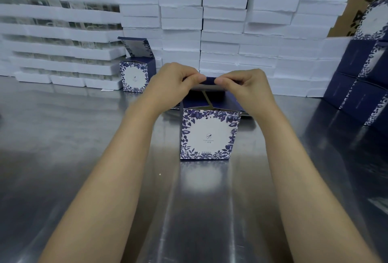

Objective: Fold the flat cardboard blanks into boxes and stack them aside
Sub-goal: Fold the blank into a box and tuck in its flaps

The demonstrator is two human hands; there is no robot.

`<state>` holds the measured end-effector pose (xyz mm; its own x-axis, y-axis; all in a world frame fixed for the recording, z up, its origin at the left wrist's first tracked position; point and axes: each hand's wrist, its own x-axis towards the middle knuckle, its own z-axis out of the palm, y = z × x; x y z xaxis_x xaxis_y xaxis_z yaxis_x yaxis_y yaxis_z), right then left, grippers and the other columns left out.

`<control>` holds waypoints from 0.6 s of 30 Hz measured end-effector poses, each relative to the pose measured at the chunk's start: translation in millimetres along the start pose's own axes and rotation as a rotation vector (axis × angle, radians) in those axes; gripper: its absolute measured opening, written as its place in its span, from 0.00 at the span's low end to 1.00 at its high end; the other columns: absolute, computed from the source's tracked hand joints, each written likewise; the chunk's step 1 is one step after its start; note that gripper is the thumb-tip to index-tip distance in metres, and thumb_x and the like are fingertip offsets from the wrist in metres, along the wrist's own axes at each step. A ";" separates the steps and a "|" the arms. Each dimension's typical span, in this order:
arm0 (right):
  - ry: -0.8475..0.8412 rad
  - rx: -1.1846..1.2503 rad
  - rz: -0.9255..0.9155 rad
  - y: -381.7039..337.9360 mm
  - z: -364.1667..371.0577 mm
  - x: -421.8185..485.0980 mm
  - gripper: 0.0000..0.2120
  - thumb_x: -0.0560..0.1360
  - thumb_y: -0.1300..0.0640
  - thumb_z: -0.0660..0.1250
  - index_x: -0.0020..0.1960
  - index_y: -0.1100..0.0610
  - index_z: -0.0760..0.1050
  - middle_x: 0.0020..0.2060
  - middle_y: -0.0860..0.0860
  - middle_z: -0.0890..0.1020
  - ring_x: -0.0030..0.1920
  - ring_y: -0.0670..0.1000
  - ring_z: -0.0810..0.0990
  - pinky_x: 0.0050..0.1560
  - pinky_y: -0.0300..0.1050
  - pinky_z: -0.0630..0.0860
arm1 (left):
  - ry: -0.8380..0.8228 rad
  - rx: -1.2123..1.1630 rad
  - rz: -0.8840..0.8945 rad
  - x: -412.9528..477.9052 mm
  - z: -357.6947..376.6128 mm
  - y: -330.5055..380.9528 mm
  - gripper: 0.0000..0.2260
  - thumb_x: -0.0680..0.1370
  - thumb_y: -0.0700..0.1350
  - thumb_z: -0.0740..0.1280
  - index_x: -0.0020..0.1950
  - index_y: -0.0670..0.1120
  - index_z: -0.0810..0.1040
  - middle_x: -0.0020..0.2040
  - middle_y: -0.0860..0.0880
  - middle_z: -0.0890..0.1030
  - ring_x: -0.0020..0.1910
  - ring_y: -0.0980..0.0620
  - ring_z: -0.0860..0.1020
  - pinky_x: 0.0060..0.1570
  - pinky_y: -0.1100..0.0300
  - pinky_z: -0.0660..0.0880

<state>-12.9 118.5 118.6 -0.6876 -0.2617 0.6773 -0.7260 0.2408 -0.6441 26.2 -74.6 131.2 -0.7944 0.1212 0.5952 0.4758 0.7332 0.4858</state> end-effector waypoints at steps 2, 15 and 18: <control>0.075 -0.049 -0.026 2.6 6.4 -0.2 0.04 0.74 0.58 0.72 0.43 0.51 0.85 0.33 0.38 0.82 0.37 0.40 0.78 0.43 0.38 0.73 | 0.068 0.080 -0.015 0.8 6.2 -2.2 0.13 0.81 0.52 0.63 0.40 0.48 0.80 0.25 0.53 0.67 0.30 0.55 0.66 0.35 0.56 0.62; 0.118 -0.190 -0.159 -4.3 17.3 1.5 0.04 0.72 0.59 0.69 0.41 0.56 0.82 0.37 0.46 0.82 0.41 0.48 0.80 0.46 0.50 0.76 | 0.184 0.087 0.143 0.6 12.2 6.3 0.07 0.75 0.50 0.64 0.46 0.53 0.81 0.40 0.62 0.80 0.44 0.59 0.77 0.45 0.56 0.74; 0.152 -0.182 -0.176 -5.6 19.8 1.5 0.04 0.73 0.57 0.69 0.41 0.54 0.83 0.37 0.45 0.82 0.41 0.44 0.80 0.45 0.41 0.74 | 0.217 -0.022 0.127 -0.1 9.8 4.1 0.06 0.76 0.48 0.66 0.47 0.50 0.83 0.40 0.62 0.81 0.44 0.57 0.79 0.48 0.53 0.76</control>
<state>-9.7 98.3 116.2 -0.5342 -0.1745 0.8272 -0.8138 0.3713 -0.4472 24.5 -65.0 126.8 -0.6289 0.0634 0.7749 0.5767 0.7066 0.4101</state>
